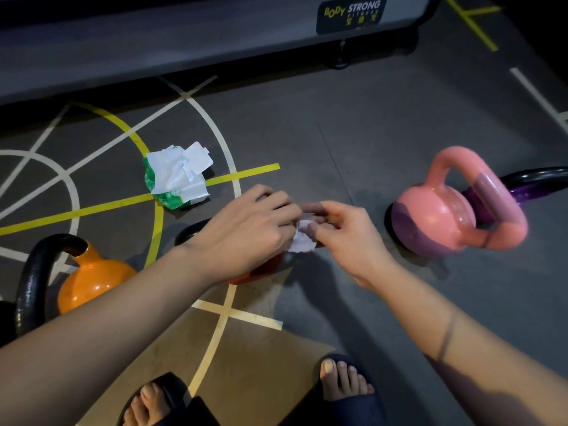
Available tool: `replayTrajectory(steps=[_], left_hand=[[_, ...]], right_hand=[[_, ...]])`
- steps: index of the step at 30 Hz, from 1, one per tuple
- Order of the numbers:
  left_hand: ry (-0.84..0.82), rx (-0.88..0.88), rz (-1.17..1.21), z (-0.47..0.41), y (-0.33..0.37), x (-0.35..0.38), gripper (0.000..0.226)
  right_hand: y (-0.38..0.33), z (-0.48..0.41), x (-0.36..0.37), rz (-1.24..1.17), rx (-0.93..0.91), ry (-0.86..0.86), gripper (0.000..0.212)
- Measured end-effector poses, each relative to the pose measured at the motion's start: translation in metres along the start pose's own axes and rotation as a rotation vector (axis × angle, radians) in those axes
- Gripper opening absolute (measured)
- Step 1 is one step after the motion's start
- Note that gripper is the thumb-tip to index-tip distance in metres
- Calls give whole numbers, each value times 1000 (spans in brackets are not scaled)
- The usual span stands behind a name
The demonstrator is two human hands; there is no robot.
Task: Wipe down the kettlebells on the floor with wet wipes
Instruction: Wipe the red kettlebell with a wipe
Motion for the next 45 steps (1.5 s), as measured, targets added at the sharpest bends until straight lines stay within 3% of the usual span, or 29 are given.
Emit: replayTrajectory(steps=[5, 8, 11, 13, 16, 20, 23, 28, 33, 42, 45], left_hand=[[37, 7, 5, 2, -3, -4, 27], [43, -1, 44, 3, -7, -5, 27], [172, -100, 76, 2, -7, -5, 20], [250, -236, 135, 0, -7, -6, 11], [293, -413, 326, -3, -14, -7, 25], [224, -373, 502, -1, -24, -11, 30], [274, -371, 610, 17, -30, -16, 28], [486, -628, 678, 76, -51, -9, 22], [385, -805, 872, 100, -57, 20, 17], [386, -839, 1089, 91, -51, 29, 29], [406, -875, 1230, 94, -53, 31, 30]], right_hand=[[-1, 3, 3, -471, 45, 44, 24], [0, 2, 7, -574, 18, 72, 24], [1, 1, 10, -617, -47, 97, 23], [1, 1, 11, -420, -136, 80, 26], [1, 1, 10, -17, -330, 75, 31], [10, 4, 20, 364, -459, 146, 45], [17, 1, 28, 453, -390, 205, 57], [15, -9, 30, 456, -308, -3, 74], [4, -16, 31, 547, -339, 26, 67], [-33, -8, 62, 1055, -823, 17, 57], [-42, -12, 90, 1245, -885, -29, 57]])
Point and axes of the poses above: each hand's wrist, its own z-axis away from the middle knuckle, its own x-axis out of the palm, y = z × x, the point moved 4 cm from there along -z, towards the middle knuckle, and after that the axes turned 6 degrees about -y, right-handed, at the moved point
